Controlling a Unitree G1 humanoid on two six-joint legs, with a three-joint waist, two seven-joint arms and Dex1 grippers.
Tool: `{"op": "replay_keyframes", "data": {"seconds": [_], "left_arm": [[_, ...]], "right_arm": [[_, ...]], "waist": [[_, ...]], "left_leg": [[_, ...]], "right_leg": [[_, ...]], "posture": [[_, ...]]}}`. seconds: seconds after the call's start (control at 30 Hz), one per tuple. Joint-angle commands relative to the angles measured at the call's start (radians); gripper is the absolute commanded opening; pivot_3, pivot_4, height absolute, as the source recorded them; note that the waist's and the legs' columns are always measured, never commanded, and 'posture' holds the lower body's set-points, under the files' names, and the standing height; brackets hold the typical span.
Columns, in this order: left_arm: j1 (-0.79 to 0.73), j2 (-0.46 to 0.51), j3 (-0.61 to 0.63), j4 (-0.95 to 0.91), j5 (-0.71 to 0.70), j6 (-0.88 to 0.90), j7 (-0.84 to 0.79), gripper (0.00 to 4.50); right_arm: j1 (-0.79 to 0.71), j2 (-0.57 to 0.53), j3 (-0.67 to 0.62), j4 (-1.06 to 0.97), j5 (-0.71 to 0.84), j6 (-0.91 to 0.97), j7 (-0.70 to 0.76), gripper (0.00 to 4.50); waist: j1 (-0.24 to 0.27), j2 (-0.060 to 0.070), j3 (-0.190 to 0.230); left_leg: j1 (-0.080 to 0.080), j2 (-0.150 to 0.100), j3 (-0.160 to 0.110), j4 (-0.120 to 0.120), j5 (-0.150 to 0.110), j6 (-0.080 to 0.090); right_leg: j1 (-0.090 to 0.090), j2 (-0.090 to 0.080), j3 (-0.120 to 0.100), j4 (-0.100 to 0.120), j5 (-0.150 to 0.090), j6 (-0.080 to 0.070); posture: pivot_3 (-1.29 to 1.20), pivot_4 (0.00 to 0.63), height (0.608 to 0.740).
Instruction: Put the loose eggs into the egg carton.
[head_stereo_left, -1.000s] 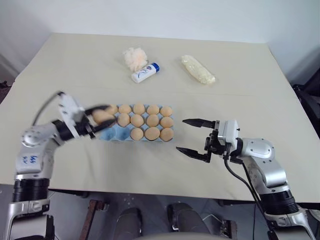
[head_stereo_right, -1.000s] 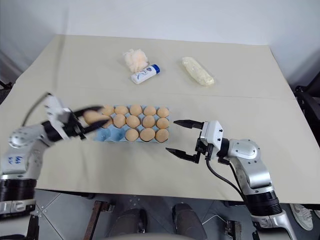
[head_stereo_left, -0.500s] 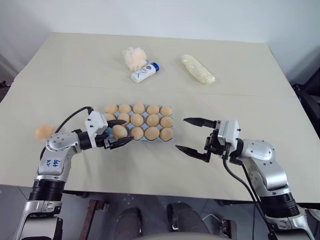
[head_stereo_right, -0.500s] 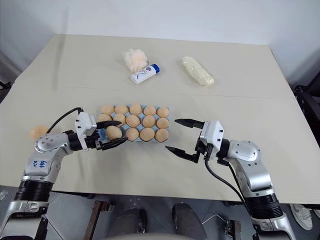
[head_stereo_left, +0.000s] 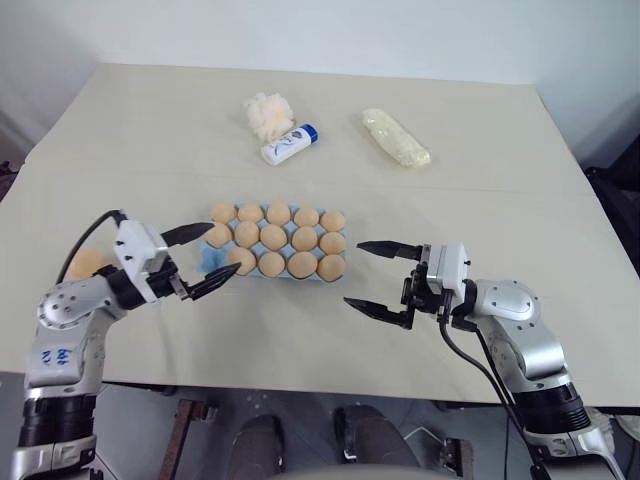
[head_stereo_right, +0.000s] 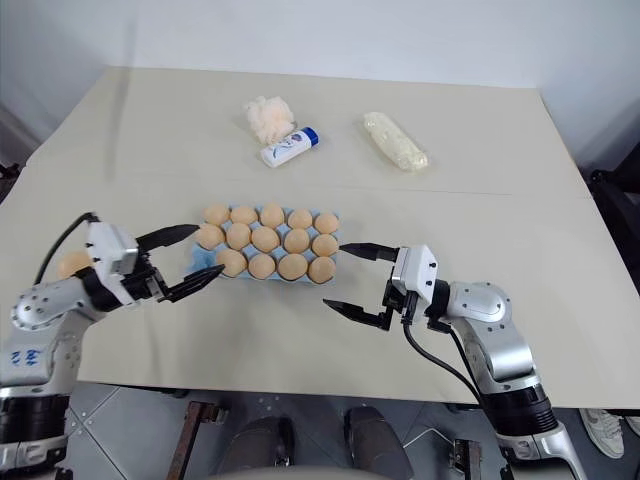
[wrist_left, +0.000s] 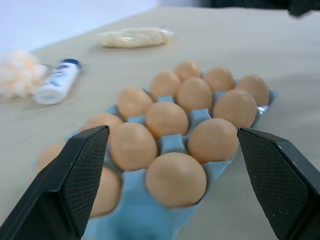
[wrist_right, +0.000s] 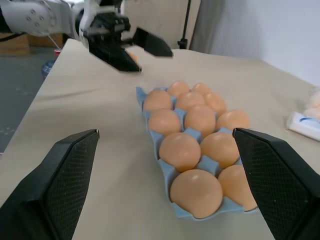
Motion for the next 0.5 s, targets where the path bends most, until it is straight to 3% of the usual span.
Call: {"op": "replay_keyframes", "data": {"seconds": [0.03, 0.3, 0.5], "left_arm": [[0.141, -0.026, 0.14, -0.116, -0.061, 0.01, 0.059, 4.43], [0.462, -0.273, 0.363, -0.097, 0.041, -0.136, 0.33, 4.43], [0.483, -0.373, 0.483, -0.032, -0.017, -0.162, 0.5, 4.43]], "right_arm": [[-0.029, 0.012, 0.006, 0.013, 0.014, -0.027, 0.034, 4.5], [-0.078, 0.029, 0.021, 0.051, 0.024, -0.031, 0.091, 4.5], [-0.09, 0.031, 0.021, 0.065, 0.023, -0.033, 0.12, 4.5]], "waist": [[-0.008, 0.0, 0.0], [-0.019, -0.001, 0.0], [-0.013, -0.005, 0.0]], "left_leg": [[0.0, 0.0, 0.0, -0.001, 0.0, 0.0], [0.0, 0.0, 0.0, -0.001, 0.0, 0.0], [0.001, 0.0, 0.0, -0.001, 0.0, 0.001]], "right_leg": [[0.0, 0.0, 0.0, 0.0, 0.0, 0.0], [0.001, 0.0, 0.0, -0.003, 0.0, 0.0], [0.002, 0.0, 0.0, -0.003, 0.0, 0.0]], "posture": [[0.0, 0.15, 0.74], [0.0, 0.15, 0.74], [0.0, 0.15, 0.74]]}}
